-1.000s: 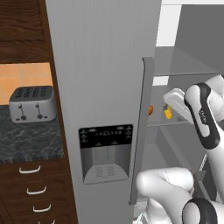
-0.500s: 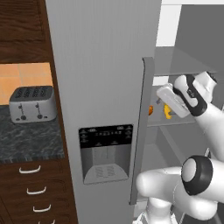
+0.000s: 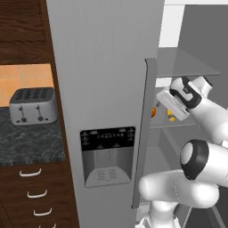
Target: Place one corn and one chicken drumstick in each tupperware on the nearby counter, to pack two identical lunches.
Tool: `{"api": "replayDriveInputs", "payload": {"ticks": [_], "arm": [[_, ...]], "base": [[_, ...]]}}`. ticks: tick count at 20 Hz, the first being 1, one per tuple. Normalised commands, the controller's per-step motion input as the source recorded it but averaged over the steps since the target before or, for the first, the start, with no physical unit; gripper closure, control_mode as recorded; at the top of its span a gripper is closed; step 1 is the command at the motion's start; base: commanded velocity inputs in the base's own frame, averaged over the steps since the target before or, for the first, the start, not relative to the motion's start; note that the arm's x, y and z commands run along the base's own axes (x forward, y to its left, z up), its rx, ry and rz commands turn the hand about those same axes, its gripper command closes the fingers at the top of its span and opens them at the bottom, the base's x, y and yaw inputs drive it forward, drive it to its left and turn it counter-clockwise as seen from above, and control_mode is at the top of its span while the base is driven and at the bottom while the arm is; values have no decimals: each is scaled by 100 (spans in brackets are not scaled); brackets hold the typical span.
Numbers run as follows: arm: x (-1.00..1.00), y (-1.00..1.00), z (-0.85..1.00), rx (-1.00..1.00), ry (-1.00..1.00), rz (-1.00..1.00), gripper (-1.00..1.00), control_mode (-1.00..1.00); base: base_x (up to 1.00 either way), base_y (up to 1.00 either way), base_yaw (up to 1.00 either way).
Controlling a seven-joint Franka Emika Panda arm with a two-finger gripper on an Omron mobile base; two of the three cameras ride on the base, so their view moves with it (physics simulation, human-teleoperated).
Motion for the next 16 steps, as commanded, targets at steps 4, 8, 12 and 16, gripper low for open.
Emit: {"api": "replayDriveInputs", "payload": {"ticks": [4,8,12,16], "arm": [[14,6,-9,0,-1,-10,-100,-100],[3,13,-3,0,-3,-10,-100,-100],[0,21,0,2,-2,-9,-100,-100],[5,17,-9,2,0,-8,-100,-100]], "base": [[0,0,0],[0,0,0],[0,0,0],[0,0,0]]}}
